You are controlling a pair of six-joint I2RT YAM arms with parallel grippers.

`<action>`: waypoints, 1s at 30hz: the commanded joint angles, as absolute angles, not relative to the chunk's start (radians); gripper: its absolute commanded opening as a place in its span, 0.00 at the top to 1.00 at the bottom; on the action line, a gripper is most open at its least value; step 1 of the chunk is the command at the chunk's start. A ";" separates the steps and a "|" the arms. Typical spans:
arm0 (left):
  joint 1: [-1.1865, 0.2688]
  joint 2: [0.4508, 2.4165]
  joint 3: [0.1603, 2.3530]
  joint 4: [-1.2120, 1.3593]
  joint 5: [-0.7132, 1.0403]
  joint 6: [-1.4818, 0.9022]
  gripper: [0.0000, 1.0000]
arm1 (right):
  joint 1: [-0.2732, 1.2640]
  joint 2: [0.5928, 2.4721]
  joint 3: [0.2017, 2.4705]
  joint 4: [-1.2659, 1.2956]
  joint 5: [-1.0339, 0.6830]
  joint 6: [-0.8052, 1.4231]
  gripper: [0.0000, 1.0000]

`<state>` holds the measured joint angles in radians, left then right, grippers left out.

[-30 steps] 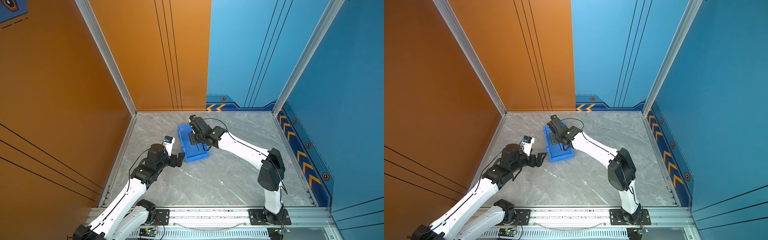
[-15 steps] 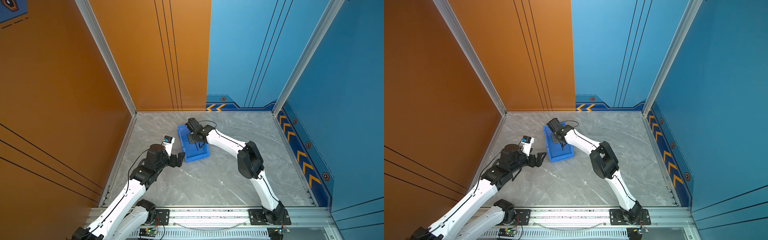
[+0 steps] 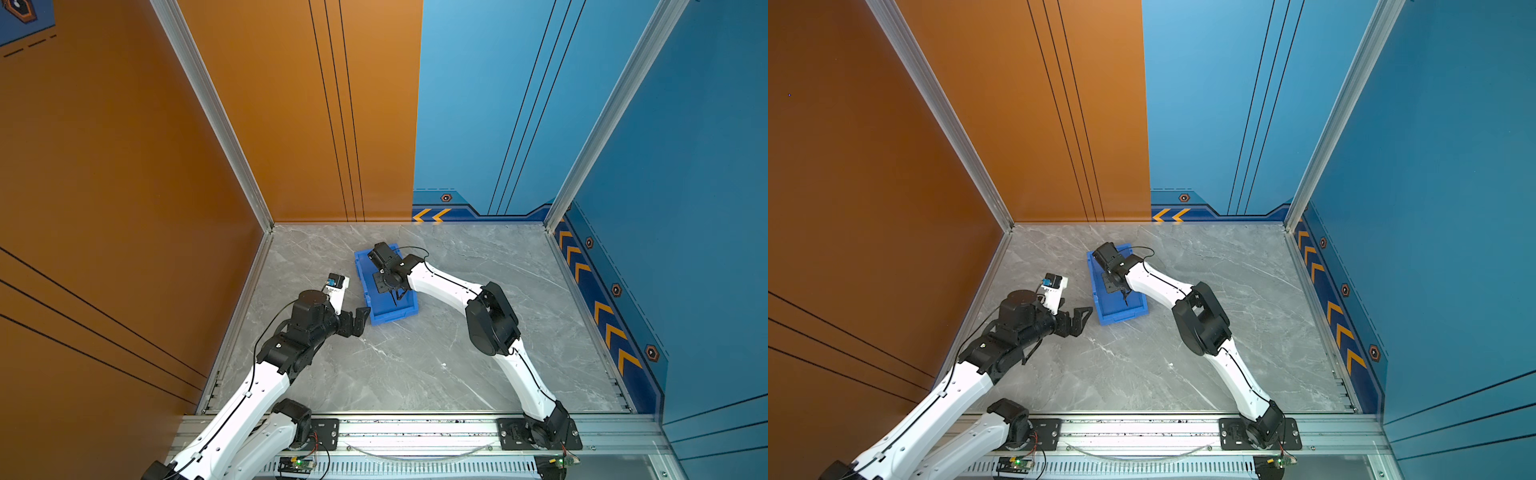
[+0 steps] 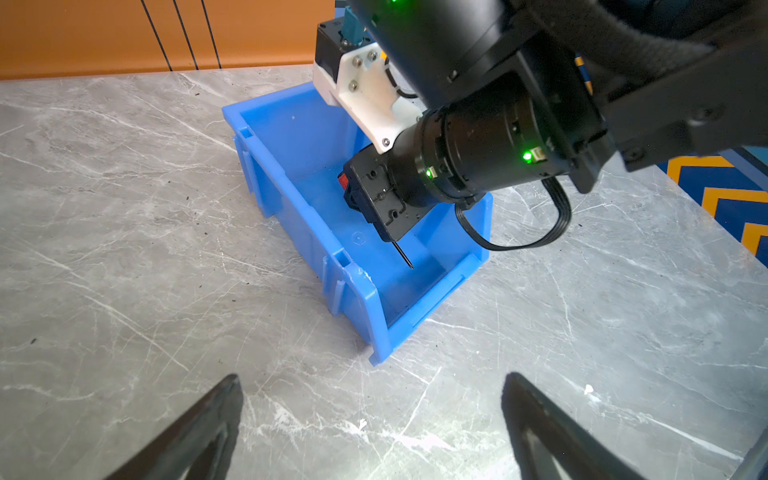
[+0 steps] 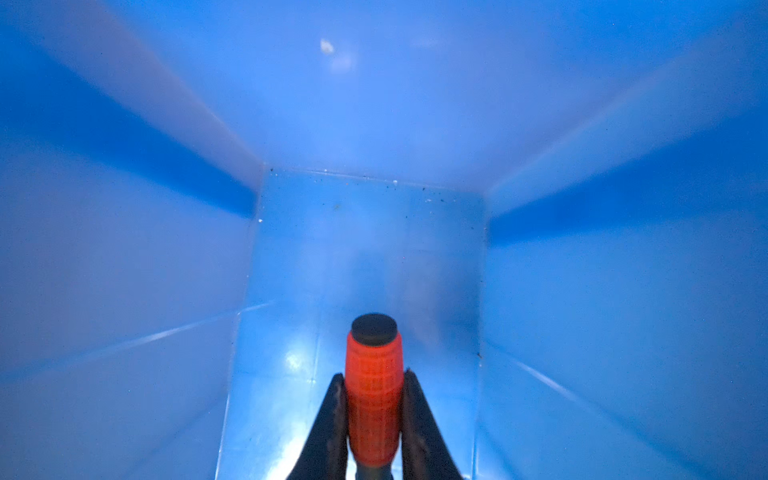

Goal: Put the screwdriver in the bin
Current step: 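Lift the screwdriver with the right gripper and carry it over the blue bin, then lower the screwdriver into the blue bin and open the right gripper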

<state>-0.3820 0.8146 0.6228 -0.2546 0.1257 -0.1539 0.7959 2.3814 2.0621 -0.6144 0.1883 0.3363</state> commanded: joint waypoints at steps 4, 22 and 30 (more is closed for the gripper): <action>-0.396 0.779 0.608 -0.275 0.128 -0.169 0.02 | 0.806 2.402 2.083 -0.638 0.222 0.327 1.00; -0.422 0.747 0.600 -0.301 0.096 -0.169 0.02 | 0.821 2.411 2.048 -0.641 0.249 0.322 1.00; -0.435 0.738 0.604 -0.319 0.080 -0.167 0.02 | 0.824 2.427 2.047 -0.641 0.259 0.334 0.98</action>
<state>-0.4244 0.7502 0.6113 -0.2905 0.1047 -0.1581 0.8185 2.4023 2.0598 -0.6144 0.2157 0.3363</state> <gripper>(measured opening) 0.979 0.193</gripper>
